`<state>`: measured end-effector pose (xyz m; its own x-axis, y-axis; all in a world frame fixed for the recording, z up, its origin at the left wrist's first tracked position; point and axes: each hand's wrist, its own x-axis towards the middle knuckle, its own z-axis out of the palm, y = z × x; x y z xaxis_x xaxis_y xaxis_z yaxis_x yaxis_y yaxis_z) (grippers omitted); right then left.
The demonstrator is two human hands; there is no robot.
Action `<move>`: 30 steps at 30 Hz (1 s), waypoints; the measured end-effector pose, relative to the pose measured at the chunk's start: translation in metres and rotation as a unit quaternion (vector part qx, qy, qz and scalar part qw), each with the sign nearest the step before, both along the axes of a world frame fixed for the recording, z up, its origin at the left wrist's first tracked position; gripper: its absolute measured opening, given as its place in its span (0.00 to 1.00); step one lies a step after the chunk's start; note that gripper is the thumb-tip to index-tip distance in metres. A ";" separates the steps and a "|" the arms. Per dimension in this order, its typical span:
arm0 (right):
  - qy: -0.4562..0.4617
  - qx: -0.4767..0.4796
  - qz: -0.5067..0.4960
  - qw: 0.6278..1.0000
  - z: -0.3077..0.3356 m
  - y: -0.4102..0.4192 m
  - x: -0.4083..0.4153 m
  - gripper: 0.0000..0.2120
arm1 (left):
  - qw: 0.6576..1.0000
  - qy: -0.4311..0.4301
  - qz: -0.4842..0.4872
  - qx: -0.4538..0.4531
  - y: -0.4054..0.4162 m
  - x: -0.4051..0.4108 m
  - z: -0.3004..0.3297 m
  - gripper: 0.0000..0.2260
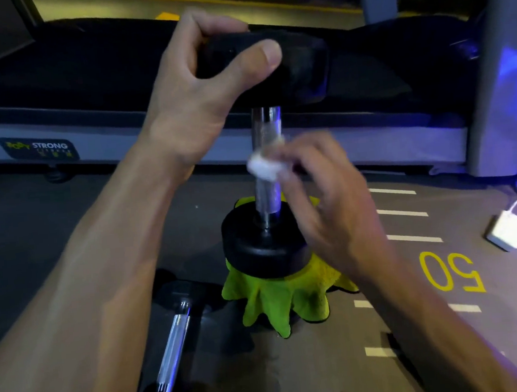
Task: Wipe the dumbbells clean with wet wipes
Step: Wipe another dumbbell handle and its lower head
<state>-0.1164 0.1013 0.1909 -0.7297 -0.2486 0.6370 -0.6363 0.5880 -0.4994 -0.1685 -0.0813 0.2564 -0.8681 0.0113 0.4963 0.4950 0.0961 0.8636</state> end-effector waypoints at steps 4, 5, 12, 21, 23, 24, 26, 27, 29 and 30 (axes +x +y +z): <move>-0.005 -0.023 -0.017 1.000 -0.007 -0.005 0.003 0.12 | 1.000 0.003 0.001 0.012 0.001 -0.001 0.000 0.20; -0.028 -0.016 -0.010 0.999 -0.014 -0.002 0.012 0.11 | 1.000 0.003 0.004 0.017 0.000 -0.002 0.000 0.20; -0.013 -0.060 0.005 0.998 0.007 -0.009 -0.007 0.18 | 1.000 -0.003 0.001 0.010 0.000 -0.004 -0.002 0.21; -0.019 -0.038 0.000 0.999 0.004 -0.010 0.002 0.22 | 1.000 -0.002 -0.007 0.021 0.001 0.001 -0.002 0.19; -0.035 -0.035 0.000 0.999 -0.002 -0.014 0.006 0.25 | 1.000 -0.001 -0.006 0.017 0.001 0.000 -0.001 0.19; -0.048 -0.013 0.006 0.999 -0.011 -0.010 0.014 0.27 | 1.000 -0.001 -0.002 0.020 0.000 0.000 -0.002 0.20; -0.070 0.021 0.024 0.997 -0.029 0.001 0.031 0.26 | 1.000 -0.009 0.000 0.027 -0.002 -0.002 -0.003 0.20; -0.069 0.027 0.037 0.997 -0.031 0.005 0.035 0.24 | 1.000 -0.013 -0.001 0.026 -0.002 -0.002 -0.002 0.20; -0.044 0.029 0.038 0.998 -0.020 0.003 0.026 0.24 | 1.000 -0.015 -0.004 0.023 0.000 -0.001 -0.001 0.20; -0.030 0.021 0.022 0.999 -0.010 -0.001 0.018 0.25 | 1.000 -0.014 -0.007 0.024 0.001 -0.001 -0.001 0.19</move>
